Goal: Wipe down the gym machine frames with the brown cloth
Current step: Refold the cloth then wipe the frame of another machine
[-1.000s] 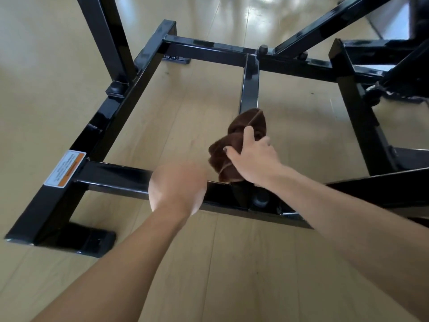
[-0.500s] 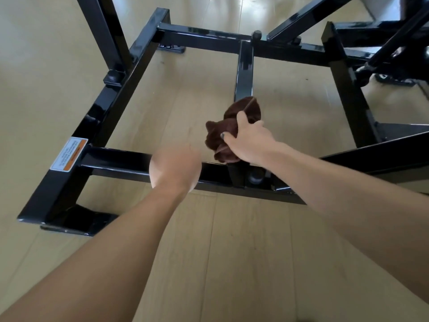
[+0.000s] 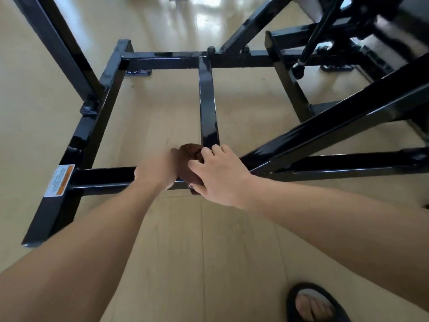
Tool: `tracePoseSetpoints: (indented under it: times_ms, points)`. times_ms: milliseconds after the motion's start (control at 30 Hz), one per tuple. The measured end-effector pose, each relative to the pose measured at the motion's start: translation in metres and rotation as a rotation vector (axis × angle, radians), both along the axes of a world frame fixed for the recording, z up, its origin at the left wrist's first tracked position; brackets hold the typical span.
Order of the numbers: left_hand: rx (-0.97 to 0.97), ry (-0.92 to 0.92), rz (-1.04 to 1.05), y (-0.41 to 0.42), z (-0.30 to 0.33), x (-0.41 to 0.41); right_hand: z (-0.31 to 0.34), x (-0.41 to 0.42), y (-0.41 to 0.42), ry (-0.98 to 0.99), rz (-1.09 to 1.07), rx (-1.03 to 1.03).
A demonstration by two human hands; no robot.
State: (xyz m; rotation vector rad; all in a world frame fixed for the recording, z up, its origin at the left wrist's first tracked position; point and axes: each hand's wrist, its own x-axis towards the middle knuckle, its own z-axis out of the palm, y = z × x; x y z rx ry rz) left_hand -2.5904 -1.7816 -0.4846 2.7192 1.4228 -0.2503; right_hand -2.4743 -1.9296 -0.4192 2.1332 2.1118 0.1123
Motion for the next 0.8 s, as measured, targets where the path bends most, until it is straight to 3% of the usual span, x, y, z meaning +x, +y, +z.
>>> tracePoseSetpoints:
  times_ms: [167,367,433,500,567,667,733,800]
  points:
    - [-0.285,0.014,-0.056,0.006,0.013,0.003,0.037,-0.004,-0.039,0.178,0.002,-0.130]
    - [-0.381,0.193,-0.062,-0.009,0.042,0.001,0.073,0.002,-0.132,0.326,-0.158,-0.120]
    - [-0.300,0.342,-0.094,-0.020,0.059,-0.001,0.080,0.008,-0.153,0.464,-0.282,-0.089]
    - [-0.084,0.444,-0.232,-0.039,0.083,0.007,0.086,0.025,-0.173,0.614,-0.403,-0.048]
    - [-0.027,0.322,-0.408,-0.072,0.110,0.029,0.094,0.047,-0.194,0.770,-0.548,0.020]
    - [-0.480,0.033,-0.538,-0.136,0.146,0.077,0.106,0.083,-0.230,1.026,-0.749,0.129]
    - [-0.806,-0.020,-0.567,-0.190,0.174,0.109,0.121,0.108,-0.254,1.182,-0.877,0.169]
    - [-0.937,-0.085,-0.582,-0.240,0.196,0.141,0.137,0.131,-0.282,1.384,-0.974,0.197]
